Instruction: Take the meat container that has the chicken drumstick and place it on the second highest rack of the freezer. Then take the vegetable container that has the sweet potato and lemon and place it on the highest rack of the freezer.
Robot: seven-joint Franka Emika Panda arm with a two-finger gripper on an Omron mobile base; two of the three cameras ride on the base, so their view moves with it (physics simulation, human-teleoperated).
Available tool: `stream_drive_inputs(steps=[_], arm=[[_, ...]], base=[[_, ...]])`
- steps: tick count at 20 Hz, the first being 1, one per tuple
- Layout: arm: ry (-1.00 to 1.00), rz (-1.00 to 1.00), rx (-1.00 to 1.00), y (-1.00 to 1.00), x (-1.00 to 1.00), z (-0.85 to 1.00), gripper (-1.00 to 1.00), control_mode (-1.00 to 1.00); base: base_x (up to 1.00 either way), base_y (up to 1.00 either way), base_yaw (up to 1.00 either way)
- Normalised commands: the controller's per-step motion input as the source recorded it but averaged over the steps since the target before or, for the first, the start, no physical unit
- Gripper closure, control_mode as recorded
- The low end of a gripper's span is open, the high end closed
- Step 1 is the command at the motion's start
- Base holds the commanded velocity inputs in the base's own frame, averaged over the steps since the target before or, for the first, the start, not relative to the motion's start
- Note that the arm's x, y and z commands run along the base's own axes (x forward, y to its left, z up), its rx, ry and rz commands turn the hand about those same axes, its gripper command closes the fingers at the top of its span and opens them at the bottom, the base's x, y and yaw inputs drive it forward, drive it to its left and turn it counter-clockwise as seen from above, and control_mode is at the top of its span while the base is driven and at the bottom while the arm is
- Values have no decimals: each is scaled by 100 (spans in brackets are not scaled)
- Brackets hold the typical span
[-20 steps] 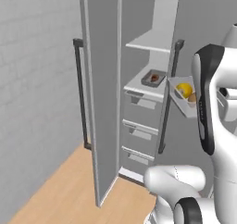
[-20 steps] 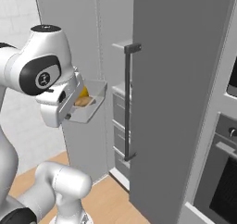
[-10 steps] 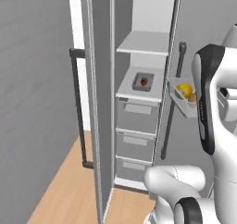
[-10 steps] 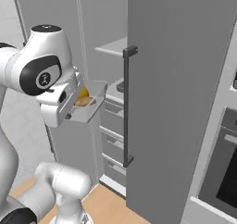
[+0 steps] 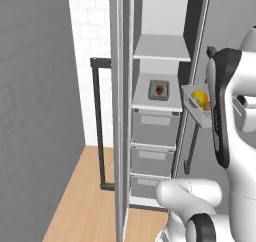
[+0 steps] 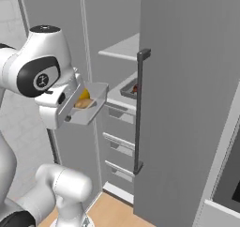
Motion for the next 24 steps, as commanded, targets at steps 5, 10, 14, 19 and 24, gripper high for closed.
stream_drive_inputs(steps=[5,10,14,19,24], arm=[[0,0,0,0,0,0,100,100],[0,0,0,0,0,0,100,100],[0,0,0,0,0,0,100,100],[0,0,0,0,0,0,100,100],[0,0,0,0,0,0,100,100]], base=[[25,-1,0],[53,-1,0],[56,8,0],[43,32,1],[46,15,5]])
